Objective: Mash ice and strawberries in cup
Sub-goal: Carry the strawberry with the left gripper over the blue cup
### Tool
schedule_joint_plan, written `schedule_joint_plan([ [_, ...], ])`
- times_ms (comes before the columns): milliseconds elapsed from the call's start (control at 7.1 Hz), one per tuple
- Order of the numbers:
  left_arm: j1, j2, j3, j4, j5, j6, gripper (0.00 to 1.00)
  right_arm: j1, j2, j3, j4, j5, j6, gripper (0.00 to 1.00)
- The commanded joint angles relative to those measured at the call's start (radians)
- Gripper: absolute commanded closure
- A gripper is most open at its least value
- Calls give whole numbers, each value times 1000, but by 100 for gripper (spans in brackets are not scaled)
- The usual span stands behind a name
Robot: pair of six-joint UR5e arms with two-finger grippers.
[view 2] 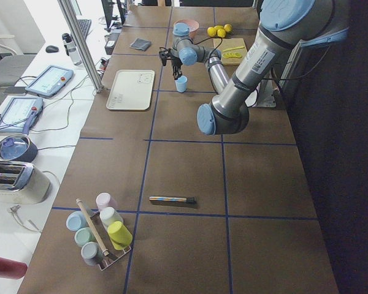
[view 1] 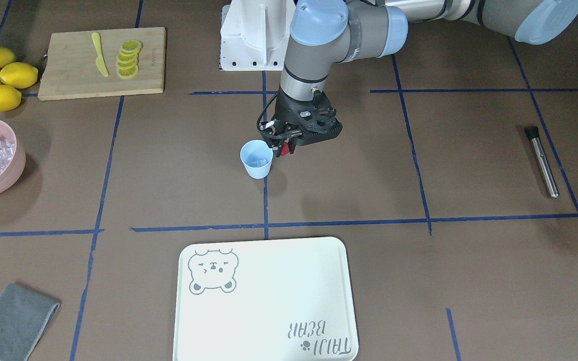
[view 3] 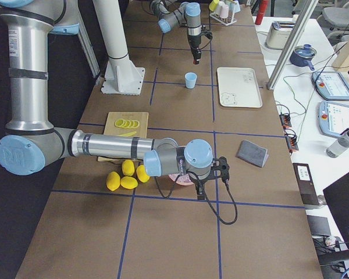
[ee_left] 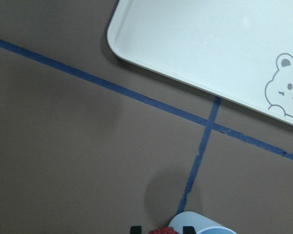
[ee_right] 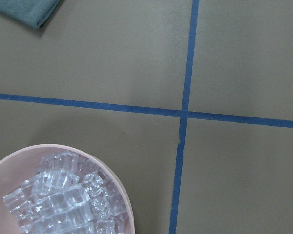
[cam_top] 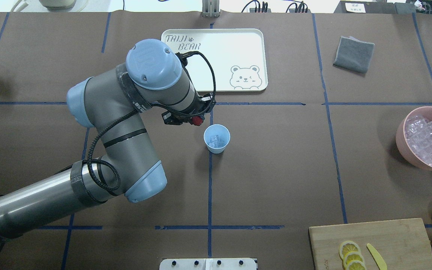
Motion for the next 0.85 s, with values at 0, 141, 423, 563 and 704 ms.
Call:
schedule_joint_plan([
  [0,31,-20,31,-22,1,-8,100,3,-5,15,-17,-6,-3,1],
  [141,43,-20,34,-22,1,-10,100,3,-5,14,-17,-9,-3,1],
  [423,62,-43,59,-28,38,-11,99,4,-5,14,-17,-9,-3,1],
  [563,62,-48,63,-28,38,-11,97,4,-5,14,-17,-9,-3,1],
  [704,62,-48,63,-28,38,-10,90,4,-5,14,-17,-9,-3,1],
])
